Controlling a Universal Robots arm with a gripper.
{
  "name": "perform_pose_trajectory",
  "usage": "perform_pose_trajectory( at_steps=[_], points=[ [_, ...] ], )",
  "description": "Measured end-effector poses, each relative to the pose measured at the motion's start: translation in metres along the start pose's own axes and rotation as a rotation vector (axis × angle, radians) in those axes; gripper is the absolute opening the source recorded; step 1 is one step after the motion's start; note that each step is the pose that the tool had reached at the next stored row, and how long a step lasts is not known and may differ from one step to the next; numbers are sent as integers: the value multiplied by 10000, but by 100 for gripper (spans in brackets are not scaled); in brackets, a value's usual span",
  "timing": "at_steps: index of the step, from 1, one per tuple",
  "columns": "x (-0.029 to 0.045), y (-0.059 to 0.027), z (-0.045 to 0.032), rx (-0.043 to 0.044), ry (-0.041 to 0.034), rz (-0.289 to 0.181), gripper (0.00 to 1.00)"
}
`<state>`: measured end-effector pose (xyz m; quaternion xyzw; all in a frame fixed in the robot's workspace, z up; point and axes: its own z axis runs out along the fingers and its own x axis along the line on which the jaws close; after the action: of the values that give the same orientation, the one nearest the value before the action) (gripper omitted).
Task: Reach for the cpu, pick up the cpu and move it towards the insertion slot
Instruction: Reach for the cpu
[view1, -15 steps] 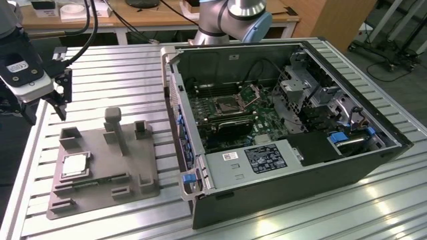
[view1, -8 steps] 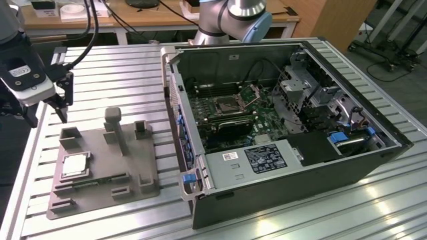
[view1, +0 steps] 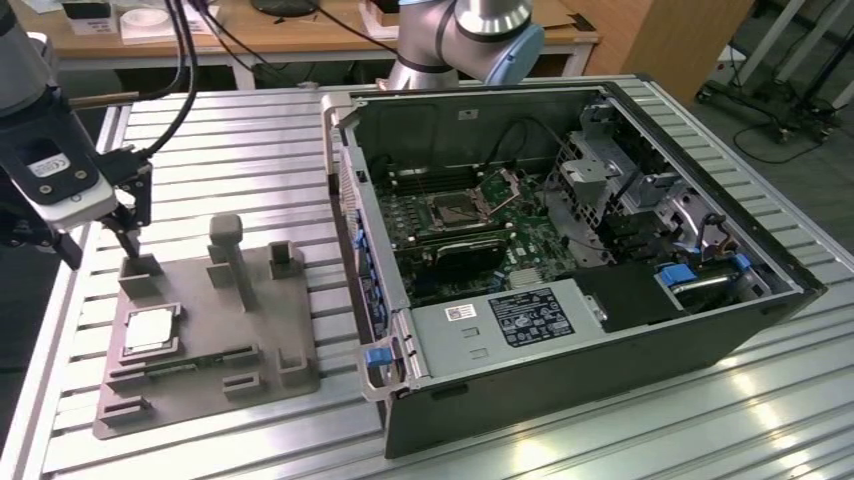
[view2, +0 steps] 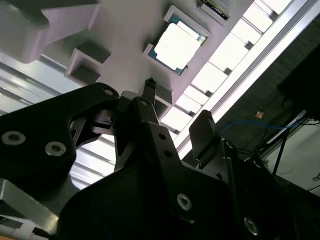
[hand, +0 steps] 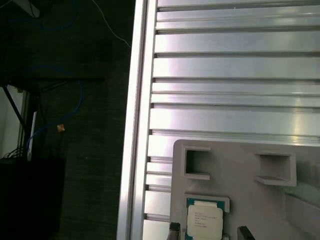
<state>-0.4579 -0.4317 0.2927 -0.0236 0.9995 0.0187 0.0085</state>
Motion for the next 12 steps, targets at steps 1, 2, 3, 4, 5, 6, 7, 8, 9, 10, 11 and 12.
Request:
perform_pose_trajectory(
  at_steps=[1, 2, 3, 4, 5, 6, 7, 8, 9, 10, 11, 12],
  points=[
    [1, -4, 18, 0, 0, 0, 55],
    [2, -6, 37, 0, 1, 2, 55],
    [2, -7, 56, 1, 3, 2, 55],
    [2, -9, 73, 0, 6, 1, 55],
    [2, -11, 92, -1, 6, 1, 55],
    [3, -13, 109, 0, 8, 1, 55],
    [3, -14, 127, -1, 8, 1, 55],
    [3, -16, 146, -1, 8, 1, 55],
    [4, -17, 165, 0, 9, 1, 55],
    [4, -18, 182, 0, 10, 1, 55],
    [4, -19, 200, 0, 10, 1, 55],
    [5, -20, 219, -1, 10, 1, 55]
  ],
)
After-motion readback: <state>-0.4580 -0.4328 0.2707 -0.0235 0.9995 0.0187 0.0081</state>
